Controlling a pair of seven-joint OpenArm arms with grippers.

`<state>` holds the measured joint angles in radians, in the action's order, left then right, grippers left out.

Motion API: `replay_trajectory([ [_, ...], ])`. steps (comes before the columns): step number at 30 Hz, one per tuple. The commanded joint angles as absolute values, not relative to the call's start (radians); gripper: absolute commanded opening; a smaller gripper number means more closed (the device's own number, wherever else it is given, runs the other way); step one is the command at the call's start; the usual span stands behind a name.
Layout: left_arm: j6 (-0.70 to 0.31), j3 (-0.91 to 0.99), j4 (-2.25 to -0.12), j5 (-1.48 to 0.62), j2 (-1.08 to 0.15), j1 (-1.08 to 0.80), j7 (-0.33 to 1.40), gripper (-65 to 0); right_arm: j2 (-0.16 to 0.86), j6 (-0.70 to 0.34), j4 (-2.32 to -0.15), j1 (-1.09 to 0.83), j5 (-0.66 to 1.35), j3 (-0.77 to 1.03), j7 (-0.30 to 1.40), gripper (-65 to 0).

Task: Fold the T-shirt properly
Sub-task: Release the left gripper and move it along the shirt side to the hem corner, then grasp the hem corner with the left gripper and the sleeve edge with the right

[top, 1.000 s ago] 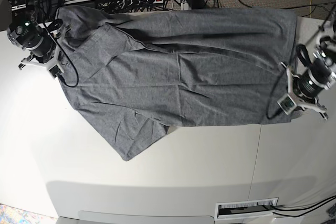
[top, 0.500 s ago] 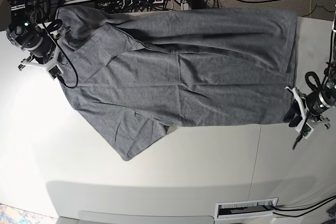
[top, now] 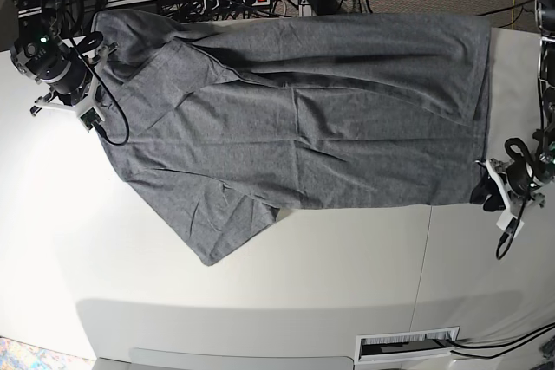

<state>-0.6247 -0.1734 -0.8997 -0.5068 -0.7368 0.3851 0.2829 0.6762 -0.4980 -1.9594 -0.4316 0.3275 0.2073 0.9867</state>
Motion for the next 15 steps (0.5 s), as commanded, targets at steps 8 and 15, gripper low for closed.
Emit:
replay_trajectory([
  [8, -0.628, -0.161, -0.834, -0.517, -0.751, 0.419, 0.191, -41.5, 0.695, -0.496, -1.975, -0.426, 0.329, 0.218, 0.972, -65.0],
  [15, -0.628, -0.161, -0.834, -0.517, -0.722, 0.418, 0.191, -41.5, 0.695, -0.496, -1.977, -0.426, 0.329, 0.218, 0.969, -65.0],
])
